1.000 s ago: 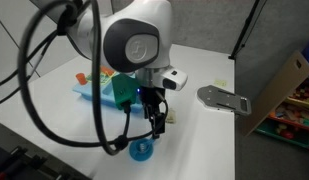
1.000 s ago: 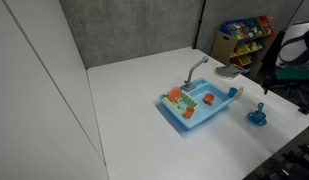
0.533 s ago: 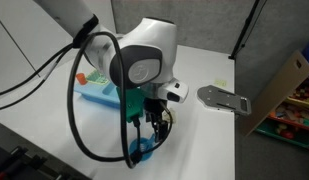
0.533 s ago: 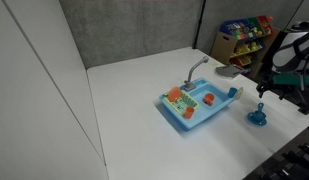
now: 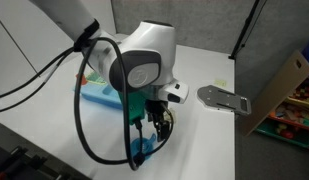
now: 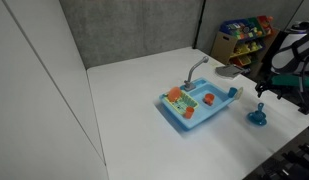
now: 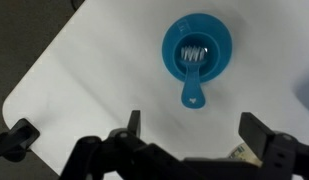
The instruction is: Remove the brush that is in the blue cup which is on the blue saucer plate and put it in the dish drying rack
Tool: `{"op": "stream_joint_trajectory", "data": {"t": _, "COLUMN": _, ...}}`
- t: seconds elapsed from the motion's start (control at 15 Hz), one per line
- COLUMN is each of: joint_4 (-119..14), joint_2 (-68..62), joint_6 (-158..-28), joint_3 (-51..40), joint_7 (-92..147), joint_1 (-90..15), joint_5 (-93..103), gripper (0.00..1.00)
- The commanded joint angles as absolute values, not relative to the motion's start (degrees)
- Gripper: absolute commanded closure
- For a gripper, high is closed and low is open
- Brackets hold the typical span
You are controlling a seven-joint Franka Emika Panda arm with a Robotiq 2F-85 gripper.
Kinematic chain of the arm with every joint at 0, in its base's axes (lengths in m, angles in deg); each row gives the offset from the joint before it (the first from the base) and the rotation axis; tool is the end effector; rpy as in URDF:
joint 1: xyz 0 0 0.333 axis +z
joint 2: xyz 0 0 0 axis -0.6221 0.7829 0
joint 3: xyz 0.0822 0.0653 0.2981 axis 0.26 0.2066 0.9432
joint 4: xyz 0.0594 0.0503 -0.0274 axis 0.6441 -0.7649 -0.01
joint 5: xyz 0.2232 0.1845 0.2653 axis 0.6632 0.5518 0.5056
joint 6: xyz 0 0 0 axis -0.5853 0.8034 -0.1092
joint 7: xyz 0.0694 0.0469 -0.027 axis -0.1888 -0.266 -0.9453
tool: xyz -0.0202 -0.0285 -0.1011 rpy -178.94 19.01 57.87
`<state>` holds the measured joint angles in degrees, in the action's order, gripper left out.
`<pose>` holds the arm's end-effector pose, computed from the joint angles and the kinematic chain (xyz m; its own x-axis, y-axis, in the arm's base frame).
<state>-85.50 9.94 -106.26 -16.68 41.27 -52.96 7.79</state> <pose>0.4673 -0.2710 0.1466 0.6824 -0.7279 -0.0670 -0.7132 -0.6831 0.1571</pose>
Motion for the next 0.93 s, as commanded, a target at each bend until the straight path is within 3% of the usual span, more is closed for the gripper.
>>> {"op": "stream_joint_trajectory", "data": {"t": 0.0, "joint_4": -85.27, "joint_2": 11.80, "joint_6": -109.35, "joint_3": -16.64, "joint_7": 38.43, "joint_1": -53.18, "joint_5": 9.81, "gripper": 0.00}}
{"op": "stream_joint_trajectory", "data": {"t": 0.87, "joint_4": -83.55, "joint_2": 18.35, "joint_6": -114.75, "joint_3": -15.21, "joint_7": 34.60, "joint_1": -53.58, "joint_5": 11.41, "gripper": 0.00}}
